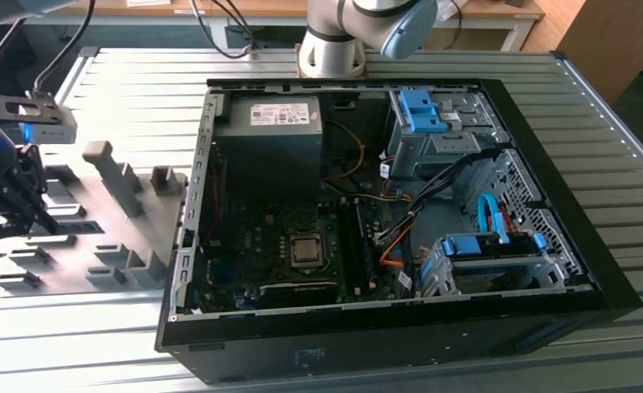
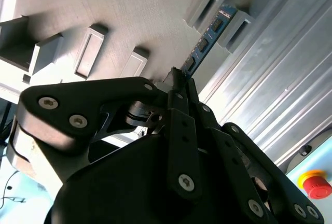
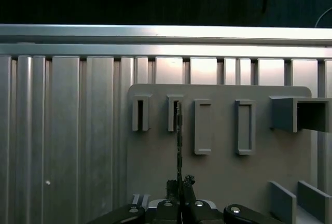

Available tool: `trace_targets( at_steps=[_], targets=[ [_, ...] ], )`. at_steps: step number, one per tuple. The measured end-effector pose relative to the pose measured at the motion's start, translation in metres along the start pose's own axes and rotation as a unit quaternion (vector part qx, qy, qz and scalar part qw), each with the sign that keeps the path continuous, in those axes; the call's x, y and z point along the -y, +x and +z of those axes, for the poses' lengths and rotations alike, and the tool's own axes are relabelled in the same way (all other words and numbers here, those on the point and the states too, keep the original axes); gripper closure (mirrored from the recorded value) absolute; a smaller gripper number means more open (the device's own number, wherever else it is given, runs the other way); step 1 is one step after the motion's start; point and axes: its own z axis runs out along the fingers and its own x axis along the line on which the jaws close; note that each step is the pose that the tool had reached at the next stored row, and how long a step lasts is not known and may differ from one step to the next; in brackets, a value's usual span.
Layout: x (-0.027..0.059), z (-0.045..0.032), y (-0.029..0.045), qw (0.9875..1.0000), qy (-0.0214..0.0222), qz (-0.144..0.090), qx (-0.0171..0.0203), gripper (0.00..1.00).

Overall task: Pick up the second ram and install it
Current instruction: 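Pick up the second ram and move it above second insertion slot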

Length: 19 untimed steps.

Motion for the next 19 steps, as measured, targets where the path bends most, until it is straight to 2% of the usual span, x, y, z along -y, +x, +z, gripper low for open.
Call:
trace_targets(
  at_steps=[19],
  targets=[
    [0.0001,-0.0254,-0.0005,1.0000,0.0000,0.000,0.0000,0.86]
  ],
)
